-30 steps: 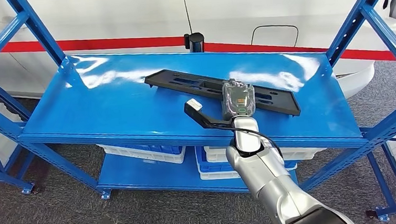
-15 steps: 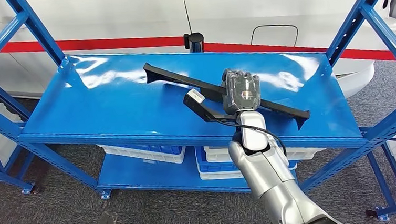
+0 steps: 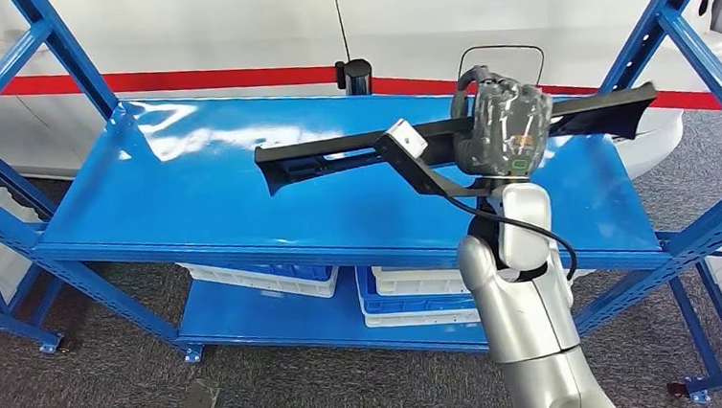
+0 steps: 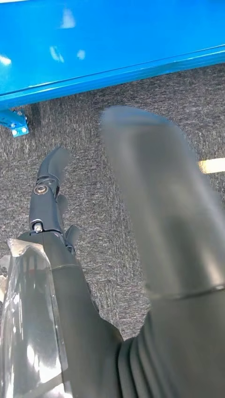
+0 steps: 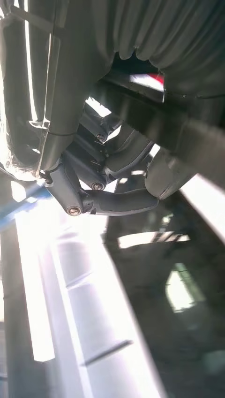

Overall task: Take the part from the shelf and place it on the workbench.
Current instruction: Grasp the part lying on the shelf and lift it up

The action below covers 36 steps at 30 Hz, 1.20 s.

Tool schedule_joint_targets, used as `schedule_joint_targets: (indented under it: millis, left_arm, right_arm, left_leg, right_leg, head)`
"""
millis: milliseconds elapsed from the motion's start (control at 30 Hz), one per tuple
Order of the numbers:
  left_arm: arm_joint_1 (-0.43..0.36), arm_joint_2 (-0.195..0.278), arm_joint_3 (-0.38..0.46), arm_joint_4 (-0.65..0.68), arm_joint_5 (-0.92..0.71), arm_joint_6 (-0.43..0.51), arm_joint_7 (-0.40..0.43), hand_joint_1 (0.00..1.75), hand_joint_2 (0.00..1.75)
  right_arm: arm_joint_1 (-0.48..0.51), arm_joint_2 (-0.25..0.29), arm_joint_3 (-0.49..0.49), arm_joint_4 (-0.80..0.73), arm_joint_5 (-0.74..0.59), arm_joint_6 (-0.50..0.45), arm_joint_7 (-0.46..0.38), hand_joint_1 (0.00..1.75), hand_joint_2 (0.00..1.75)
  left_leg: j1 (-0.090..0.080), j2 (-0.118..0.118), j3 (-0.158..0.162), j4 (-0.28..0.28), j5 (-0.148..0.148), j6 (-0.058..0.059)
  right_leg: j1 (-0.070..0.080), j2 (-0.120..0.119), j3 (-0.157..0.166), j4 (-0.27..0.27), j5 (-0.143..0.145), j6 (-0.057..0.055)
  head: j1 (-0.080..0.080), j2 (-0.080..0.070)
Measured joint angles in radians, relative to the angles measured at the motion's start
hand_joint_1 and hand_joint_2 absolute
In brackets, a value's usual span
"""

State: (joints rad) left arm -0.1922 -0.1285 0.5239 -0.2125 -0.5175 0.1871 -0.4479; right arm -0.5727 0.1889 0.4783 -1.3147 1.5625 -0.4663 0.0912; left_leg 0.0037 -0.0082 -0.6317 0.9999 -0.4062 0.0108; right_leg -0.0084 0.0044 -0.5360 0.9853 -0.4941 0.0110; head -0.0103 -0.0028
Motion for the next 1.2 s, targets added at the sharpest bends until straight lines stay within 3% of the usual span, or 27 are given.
schedule_joint_targets:
  millis: [367,600,667,733,800,867,933,967,1067,1100,1133,1200]
  left_arm:
    - [-0.015,-0.011,0.005,0.0,0.038,-0.053,0.023,0.0,1.75]
    - [-0.016,-0.013,0.023,0.0,0.07,-0.11,0.04,0.0,1.75]
    - [-0.016,-0.013,0.036,0.0,0.09,-0.123,0.045,0.0,1.75]
    - [-0.017,-0.015,0.047,0.0,0.099,-0.125,0.056,0.0,1.75]
    - [-0.019,-0.018,0.054,0.0,0.099,-0.12,0.07,0.0,1.75]
    - [-0.02,-0.02,0.057,0.0,0.093,-0.113,0.083,0.0,1.75]
    - [-0.02,-0.023,0.058,0.0,0.086,-0.109,0.093,0.0,1.75]
    - [-0.019,-0.024,0.059,0.0,0.083,-0.107,0.097,0.0,1.75]
    - [-0.018,-0.026,0.059,0.0,0.078,-0.105,0.104,0.0,1.75]
    - [-0.018,-0.024,0.059,-0.001,0.078,-0.104,0.105,0.0,1.75]
    - [-0.017,-0.023,0.059,-0.001,0.078,-0.103,0.105,0.0,1.75]
    - [-0.014,-0.021,0.06,-0.001,0.078,-0.101,0.106,0.0,1.75]
  right_arm:
    - [0.04,-0.036,-0.056,-0.199,-0.033,0.043,-0.02,1.75,1.75]
    - [0.049,-0.052,-0.066,-0.221,-0.252,0.24,-0.064,1.75,1.75]
    - [0.051,-0.056,-0.066,-0.228,-0.295,0.273,-0.073,1.75,1.75]
    - [0.054,-0.06,-0.067,-0.24,-0.332,0.299,-0.074,1.75,1.75]
    - [0.056,-0.067,-0.067,-0.254,-0.376,0.32,-0.075,1.75,1.75]
    - [0.064,-0.078,-0.072,-0.268,-0.423,0.329,-0.077,1.75,1.75]
    - [0.081,-0.09,-0.082,-0.282,-0.472,0.329,-0.082,1.75,1.75]
    - [0.09,-0.096,-0.088,-0.289,-0.498,0.328,-0.086,1.75,1.75]
    - [0.101,-0.111,-0.102,-0.307,-0.57,0.323,-0.102,1.75,1.75]
    - [0.103,-0.115,-0.105,-0.313,-0.592,0.32,-0.108,1.75,1.75]
    - [0.106,-0.12,-0.108,-0.317,-0.611,0.317,-0.113,1.75,1.75]
    - [0.114,-0.126,-0.112,-0.321,-0.64,0.31,-0.121,1.75,1.75]
  left_leg:
    - [0.0,0.0,0.0,0.0,0.0,0.0]
    - [0.0,0.0,0.0,0.0,0.0,0.0]
    - [-0.002,0.0,-0.001,0.001,-0.001,0.008]
    - [0.001,0.002,0.01,-0.017,0.008,0.025]
    - [0.006,0.005,0.025,-0.041,0.021,0.037]
    - [0.007,0.007,0.027,-0.047,0.024,0.039]
    - [0.008,0.006,0.025,-0.046,0.025,0.037]
    - [0.01,0.006,0.024,-0.045,0.026,0.034]
    - [0.019,0.004,0.011,-0.026,0.023,0.012]
    - [0.019,0.003,0.004,-0.014,0.02,0.002]
    - [0.017,0.001,-0.003,-0.003,0.019,-0.005]
    - [0.016,-0.003,-0.014,0.01,0.022,-0.013]
  right_leg:
    - [0.0,0.0,0.0,0.0,0.0,0.0]
    - [0.0,0.0,0.0,0.0,0.0,0.0]
    - [-0.007,0.0,0.004,-0.007,0.004,0.008]
    - [-0.011,0.0,0.008,-0.011,0.003,0.018]
    - [-0.009,0.0,-0.013,0.037,-0.027,0.017]
    - [-0.011,0.0,-0.073,0.165,-0.085,0.011]
    - [-0.017,0.0,-0.124,0.27,-0.114,0.018]
    - [-0.022,-0.001,-0.124,0.269,-0.104,0.029]
    - [-0.037,-0.002,-0.037,0.096,-0.023,0.069]
    - [-0.038,0.002,-0.018,0.057,-0.006,0.072]
    - [-0.039,0.006,-0.011,0.043,-0.001,0.069]
    - [-0.039,0.012,-0.027,0.057,-0.001,0.054]
  head:
    - [0.0,0.0]
    - [0.0,0.0]
    - [0.0,0.0]
    - [0.0,0.0]
    - [0.002,0.0]
    - [0.004,0.0]
    - [0.004,0.0]
    - [0.004,0.0]
    - [0.006,0.0]
    - [0.007,0.0]
    - [0.007,0.0]
    - [0.004,0.0]
